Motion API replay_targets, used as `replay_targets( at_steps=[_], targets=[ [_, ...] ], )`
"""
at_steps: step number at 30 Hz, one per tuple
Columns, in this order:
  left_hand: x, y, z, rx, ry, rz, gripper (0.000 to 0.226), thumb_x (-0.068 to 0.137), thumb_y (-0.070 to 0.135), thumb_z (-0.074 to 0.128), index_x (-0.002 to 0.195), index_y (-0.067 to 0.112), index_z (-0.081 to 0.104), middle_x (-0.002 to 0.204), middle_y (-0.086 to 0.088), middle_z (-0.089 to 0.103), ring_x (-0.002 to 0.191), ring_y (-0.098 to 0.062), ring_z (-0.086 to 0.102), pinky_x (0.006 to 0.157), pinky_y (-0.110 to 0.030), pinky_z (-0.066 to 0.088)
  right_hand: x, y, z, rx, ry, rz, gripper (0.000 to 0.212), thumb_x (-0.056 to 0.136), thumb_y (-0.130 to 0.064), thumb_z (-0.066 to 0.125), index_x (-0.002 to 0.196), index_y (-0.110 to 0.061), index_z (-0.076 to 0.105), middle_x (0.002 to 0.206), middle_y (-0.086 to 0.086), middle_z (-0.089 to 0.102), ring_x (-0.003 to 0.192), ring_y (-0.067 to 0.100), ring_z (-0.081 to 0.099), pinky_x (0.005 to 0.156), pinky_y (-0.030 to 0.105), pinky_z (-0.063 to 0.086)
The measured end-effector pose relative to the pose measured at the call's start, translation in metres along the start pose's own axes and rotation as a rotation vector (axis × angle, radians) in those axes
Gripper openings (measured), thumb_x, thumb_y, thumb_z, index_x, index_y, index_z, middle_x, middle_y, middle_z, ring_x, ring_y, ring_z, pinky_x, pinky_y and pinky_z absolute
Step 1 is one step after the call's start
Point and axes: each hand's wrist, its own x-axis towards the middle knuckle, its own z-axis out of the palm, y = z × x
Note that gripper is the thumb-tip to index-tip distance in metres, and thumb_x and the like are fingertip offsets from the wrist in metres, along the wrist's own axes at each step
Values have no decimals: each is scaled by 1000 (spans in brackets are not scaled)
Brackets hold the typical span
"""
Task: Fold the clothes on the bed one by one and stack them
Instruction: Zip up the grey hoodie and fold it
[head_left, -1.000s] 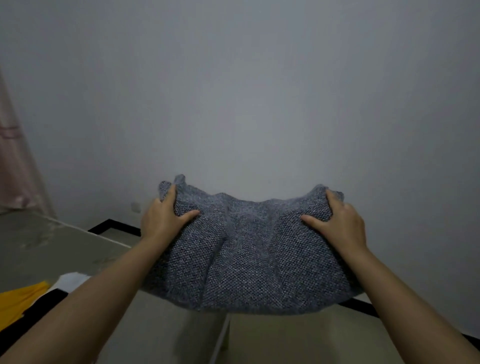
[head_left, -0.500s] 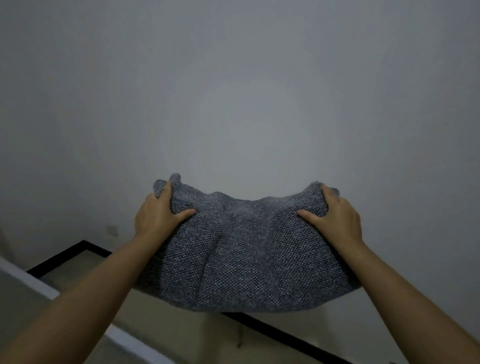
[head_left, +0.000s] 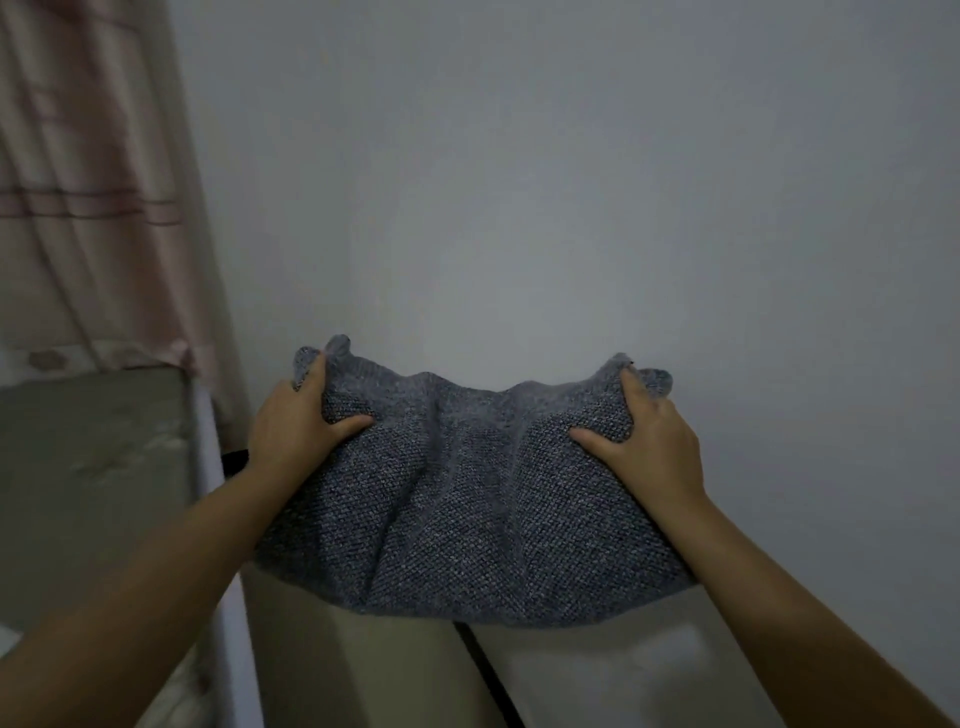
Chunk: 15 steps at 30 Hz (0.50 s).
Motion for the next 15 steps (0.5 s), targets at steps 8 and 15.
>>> replay_targets(
  at_steps=[8, 15],
  targets=[
    [25, -85, -11, 196, 80, -346, 96, 75, 57, 60, 148, 22, 8, 128, -25, 42, 108, -38, 48, 79, -39, 43, 123, -85, 126, 169, -238, -281, 91, 73, -60, 62, 144, -17, 24, 125, 17, 51, 113, 30, 50, 88, 33, 44],
    [101, -176, -41, 382, 99, -599, 94, 80, 57, 57, 148, 22, 2, 123, -21, 43, 102, -35, 50, 79, -40, 45, 220, -208, 239, 278, -354, -440, 90, 74, -60, 60, 144, -17, 24, 130, 18, 48, 117, 31, 48, 90, 35, 43]
  ],
)
